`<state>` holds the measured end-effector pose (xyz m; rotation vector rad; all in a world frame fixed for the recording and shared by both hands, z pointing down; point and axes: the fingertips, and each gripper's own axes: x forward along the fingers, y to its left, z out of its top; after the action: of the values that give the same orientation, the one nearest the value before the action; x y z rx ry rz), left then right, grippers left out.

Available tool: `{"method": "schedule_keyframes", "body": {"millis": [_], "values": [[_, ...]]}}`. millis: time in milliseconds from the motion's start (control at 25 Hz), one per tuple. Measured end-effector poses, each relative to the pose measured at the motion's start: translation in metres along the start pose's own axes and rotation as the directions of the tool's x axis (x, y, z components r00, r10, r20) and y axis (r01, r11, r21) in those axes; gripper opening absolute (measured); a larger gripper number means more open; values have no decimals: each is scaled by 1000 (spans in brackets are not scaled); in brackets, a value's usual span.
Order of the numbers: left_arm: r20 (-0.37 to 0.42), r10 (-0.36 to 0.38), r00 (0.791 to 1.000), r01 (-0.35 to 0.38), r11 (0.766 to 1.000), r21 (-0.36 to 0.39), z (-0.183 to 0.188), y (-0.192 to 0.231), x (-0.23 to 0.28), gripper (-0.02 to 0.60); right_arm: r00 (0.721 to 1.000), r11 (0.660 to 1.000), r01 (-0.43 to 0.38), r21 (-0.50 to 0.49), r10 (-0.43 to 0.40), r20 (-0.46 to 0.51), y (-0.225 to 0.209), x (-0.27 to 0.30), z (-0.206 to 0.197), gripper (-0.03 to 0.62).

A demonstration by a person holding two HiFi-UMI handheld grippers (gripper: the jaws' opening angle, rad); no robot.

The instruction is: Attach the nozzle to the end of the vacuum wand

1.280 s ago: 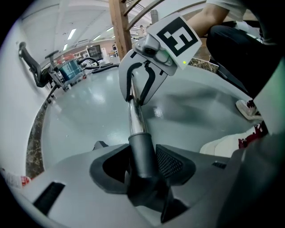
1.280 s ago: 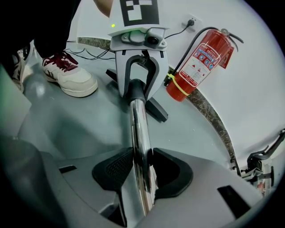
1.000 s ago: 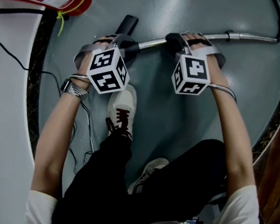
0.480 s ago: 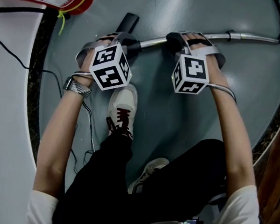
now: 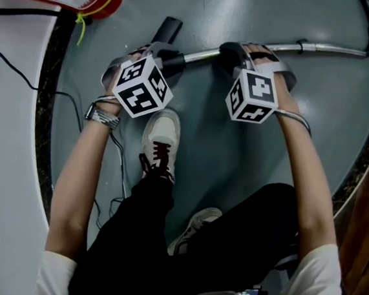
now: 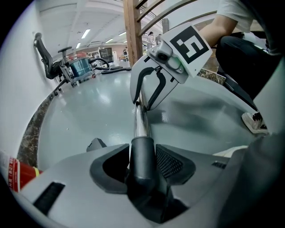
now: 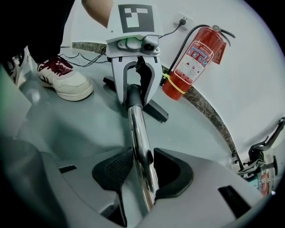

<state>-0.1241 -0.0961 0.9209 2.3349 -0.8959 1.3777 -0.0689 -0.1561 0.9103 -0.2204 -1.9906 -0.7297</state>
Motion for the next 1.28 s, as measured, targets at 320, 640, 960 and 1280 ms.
{"method": "schedule_keyframes", "body": {"millis": [320, 640, 960, 1280], "values": [[64, -1, 998, 8, 994, -111, 8, 1, -10, 186, 998, 992, 13, 123, -20, 53, -12, -12, -1, 150], [151, 88, 985, -50, 969, -241, 22, 22, -31, 134, 989, 963, 39, 268, -76, 128, -22, -27, 1, 147], [225, 207, 952, -127, 938, -322, 40, 44, -58, 45, 966, 904, 81, 419, -175, 191, -45, -47, 0, 83], [247, 256, 935, -169, 930, -325, 52, 53, -72, 2, 949, 882, 92, 462, -219, 228, -55, -69, 4, 46]]}}
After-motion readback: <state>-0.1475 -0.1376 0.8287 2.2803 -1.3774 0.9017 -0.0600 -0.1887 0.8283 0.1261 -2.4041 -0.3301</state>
